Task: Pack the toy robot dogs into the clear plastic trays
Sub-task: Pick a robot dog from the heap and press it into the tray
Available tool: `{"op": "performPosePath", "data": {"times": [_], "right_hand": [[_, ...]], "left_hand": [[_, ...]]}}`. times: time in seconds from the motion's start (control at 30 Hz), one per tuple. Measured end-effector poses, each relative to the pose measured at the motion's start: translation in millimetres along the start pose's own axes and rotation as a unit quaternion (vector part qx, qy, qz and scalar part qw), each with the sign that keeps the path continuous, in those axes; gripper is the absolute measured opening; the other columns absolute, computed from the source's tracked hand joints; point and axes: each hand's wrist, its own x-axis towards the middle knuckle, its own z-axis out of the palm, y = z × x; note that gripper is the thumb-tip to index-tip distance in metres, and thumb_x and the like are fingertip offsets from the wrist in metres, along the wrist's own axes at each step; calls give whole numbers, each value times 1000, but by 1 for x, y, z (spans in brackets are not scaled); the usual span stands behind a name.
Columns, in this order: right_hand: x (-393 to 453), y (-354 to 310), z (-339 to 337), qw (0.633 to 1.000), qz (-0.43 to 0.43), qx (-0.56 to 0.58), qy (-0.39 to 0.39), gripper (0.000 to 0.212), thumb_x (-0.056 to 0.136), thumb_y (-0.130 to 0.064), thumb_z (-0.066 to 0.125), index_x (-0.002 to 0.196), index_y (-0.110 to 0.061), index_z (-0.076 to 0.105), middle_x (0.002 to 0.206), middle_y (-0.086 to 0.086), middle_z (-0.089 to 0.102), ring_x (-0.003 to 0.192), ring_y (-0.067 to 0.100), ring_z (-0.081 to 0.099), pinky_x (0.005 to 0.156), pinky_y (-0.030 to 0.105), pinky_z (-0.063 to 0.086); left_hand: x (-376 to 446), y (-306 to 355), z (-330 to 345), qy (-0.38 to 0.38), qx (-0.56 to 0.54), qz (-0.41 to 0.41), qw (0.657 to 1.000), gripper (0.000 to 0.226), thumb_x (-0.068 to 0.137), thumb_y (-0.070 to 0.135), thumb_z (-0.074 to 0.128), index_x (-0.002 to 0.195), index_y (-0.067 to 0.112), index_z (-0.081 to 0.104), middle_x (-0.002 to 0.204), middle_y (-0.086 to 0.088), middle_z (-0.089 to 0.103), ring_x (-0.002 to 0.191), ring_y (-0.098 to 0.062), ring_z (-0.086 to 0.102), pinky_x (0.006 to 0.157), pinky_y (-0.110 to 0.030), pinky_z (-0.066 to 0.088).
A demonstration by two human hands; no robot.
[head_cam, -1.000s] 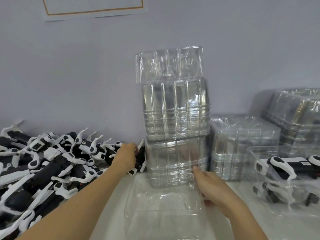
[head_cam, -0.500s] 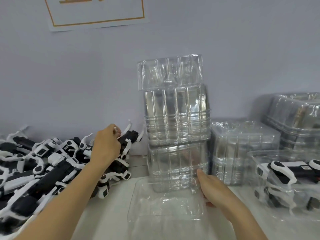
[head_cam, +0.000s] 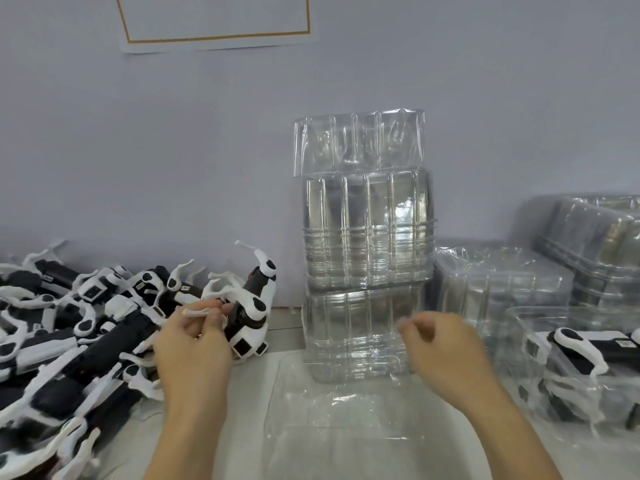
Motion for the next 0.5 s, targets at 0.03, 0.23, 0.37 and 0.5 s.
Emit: {"op": "performPosePath", "data": {"times": [0.03, 0.23, 0.37, 0.5], "right_hand": [[-1, -7, 0, 999, -28, 5, 17, 30, 96, -22, 58, 68, -26, 67, 63, -26, 63, 66, -8, 58, 56, 6, 40], [-8, -36, 13, 987, -132, 89, 33, 22, 93, -18, 63, 92, -40, 68, 84, -22, 65, 77, 3, 61, 67, 12, 47], [-11, -49, 26, 979, -171, 100, 39, 31, 92, -17, 66, 111, -42, 64, 95, -24, 60, 91, 4, 60, 71, 16, 48], [-18, -60, 37, 970, -216, 91, 63, 62, 90, -24, 69, 135, -55, 40, 123, -32, 43, 116, -4, 47, 94, 27, 49]], "left_hand": [[0, 2, 1, -11, -19, -13, 1000, 22, 100, 0, 53, 92, 14, 67, 84, 5, 74, 90, -14, 70, 85, -36, 54], [9, 18, -1, -83, -77, -62, 992, 15, 99, 3, 57, 95, 13, 67, 75, 5, 75, 65, -8, 69, 47, -24, 53], [14, 37, -13, -108, -115, -58, 986, 10, 96, 1, 60, 97, 9, 66, 82, -9, 75, 74, -24, 73, 60, -36, 61], [13, 54, -19, -144, -157, -61, 975, 29, 91, -16, 49, 98, 7, 65, 83, -11, 74, 69, -26, 74, 52, -27, 58]]}}
